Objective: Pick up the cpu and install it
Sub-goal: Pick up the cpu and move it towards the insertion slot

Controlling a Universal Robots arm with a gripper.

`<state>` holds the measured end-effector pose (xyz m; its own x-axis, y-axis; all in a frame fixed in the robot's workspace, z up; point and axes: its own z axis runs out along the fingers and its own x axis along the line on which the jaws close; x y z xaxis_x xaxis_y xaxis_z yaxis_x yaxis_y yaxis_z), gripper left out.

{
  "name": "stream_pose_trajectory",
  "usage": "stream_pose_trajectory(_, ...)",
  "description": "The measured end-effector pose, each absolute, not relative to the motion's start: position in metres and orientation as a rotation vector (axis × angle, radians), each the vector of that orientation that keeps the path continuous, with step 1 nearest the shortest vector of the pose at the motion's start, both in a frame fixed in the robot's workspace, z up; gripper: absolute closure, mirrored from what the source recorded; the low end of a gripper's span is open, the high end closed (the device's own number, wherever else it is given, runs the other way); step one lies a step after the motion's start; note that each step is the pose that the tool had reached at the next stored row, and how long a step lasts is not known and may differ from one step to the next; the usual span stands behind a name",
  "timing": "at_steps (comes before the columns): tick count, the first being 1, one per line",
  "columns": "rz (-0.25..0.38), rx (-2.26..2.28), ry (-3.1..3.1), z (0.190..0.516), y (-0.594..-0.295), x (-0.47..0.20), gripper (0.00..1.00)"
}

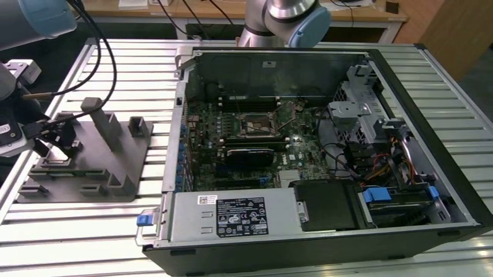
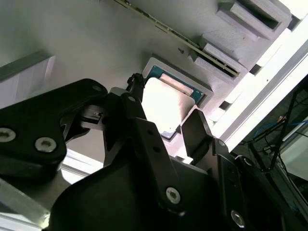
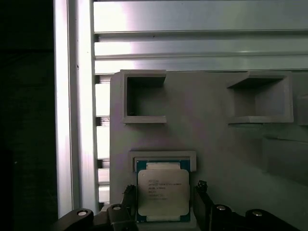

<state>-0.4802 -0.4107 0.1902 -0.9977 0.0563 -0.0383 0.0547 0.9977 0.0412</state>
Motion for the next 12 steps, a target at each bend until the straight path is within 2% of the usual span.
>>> stream_pose_trajectory(12,0.062,0.086,3.1,0.1842,-0.4099,-0.4802,0.41)
